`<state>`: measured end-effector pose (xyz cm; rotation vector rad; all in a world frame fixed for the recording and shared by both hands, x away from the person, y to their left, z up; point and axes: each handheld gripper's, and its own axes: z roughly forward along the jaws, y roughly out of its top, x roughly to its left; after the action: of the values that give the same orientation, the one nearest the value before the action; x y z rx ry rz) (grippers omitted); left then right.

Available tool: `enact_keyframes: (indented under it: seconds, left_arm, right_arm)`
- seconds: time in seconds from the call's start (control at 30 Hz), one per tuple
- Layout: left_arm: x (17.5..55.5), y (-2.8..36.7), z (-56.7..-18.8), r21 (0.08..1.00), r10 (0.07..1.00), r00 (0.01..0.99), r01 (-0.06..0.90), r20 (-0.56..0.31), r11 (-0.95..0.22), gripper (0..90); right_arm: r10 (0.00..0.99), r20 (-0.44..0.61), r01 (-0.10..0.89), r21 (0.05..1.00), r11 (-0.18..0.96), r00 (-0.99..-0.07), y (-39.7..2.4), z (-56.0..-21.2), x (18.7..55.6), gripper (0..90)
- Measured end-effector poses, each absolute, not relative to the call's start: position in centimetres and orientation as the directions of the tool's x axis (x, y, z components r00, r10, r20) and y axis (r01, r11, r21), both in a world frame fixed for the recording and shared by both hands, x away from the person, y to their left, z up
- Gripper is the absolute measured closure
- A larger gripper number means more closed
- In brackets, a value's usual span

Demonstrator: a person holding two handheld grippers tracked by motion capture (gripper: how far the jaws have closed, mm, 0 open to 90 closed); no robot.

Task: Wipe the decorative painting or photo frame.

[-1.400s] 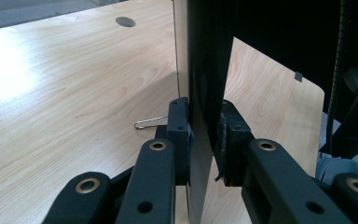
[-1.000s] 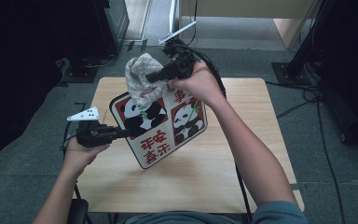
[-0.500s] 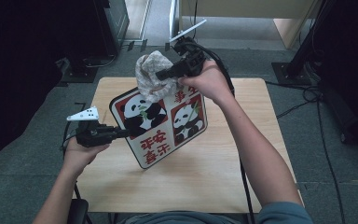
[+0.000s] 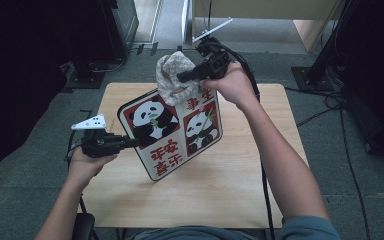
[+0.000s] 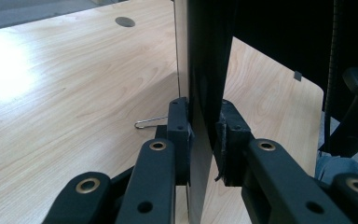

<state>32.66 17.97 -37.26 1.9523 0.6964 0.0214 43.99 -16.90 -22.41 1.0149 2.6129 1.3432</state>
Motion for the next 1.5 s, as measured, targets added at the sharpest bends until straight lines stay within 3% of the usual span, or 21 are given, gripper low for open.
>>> enact_keyframes:
  seconds: [1.5]
  left_arm:
    - [32.7, 18.0, -37.3, 0.833, 0.479, 0.834, 0.454, -0.272, -0.317, 78.7]
  right_arm:
    - [0.685, 0.223, 0.581, 0.734, 0.35, -0.694, -23.4, -22.6, 46.3, 64.3]
